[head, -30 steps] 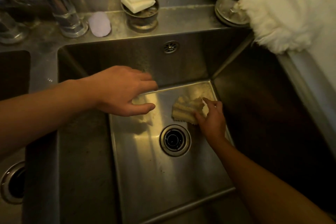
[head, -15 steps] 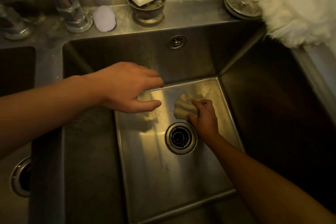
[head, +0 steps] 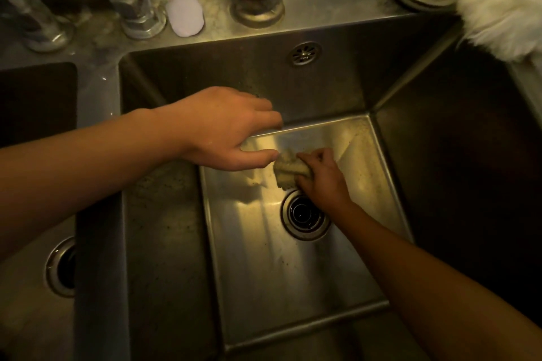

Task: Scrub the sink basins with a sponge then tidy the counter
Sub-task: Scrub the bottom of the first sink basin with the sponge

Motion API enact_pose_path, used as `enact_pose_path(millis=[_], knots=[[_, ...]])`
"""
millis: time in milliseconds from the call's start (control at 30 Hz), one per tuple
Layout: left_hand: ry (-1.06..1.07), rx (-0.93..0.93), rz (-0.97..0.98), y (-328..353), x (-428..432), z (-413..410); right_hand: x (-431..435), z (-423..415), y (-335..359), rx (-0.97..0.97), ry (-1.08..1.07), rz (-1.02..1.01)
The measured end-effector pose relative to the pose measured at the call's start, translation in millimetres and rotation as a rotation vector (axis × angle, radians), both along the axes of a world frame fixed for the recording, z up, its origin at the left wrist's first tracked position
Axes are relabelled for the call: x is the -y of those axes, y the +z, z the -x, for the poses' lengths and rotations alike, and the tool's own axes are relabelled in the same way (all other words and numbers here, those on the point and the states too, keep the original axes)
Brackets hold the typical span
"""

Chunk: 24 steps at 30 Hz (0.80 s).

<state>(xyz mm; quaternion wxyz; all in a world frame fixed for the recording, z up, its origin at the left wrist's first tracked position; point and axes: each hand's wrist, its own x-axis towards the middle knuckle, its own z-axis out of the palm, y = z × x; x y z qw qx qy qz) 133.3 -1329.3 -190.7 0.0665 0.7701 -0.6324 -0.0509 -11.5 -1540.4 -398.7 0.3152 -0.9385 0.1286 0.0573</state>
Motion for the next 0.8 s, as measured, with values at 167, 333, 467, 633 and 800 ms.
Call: enact_pose_path(millis=[167,333,467,633,800], knots=[[-0.009,0.020,-0.004,-2,0,0,-31,-5,3,0.057,0.163,0.100],[-0.001,0.008,-0.023,-2,1,-1,-79,15,-4,0.105,0.336,-0.003],[0.005,-0.001,-0.021,-2,0,-3,-74,44,-2,0.056,0.442,-0.068],[0.007,0.001,0.016,-1,0,-3,-19,59,24,-0.024,0.459,-0.048],[0.024,-0.006,0.037,1,1,-1,77,55,40,-0.119,0.139,0.120]])
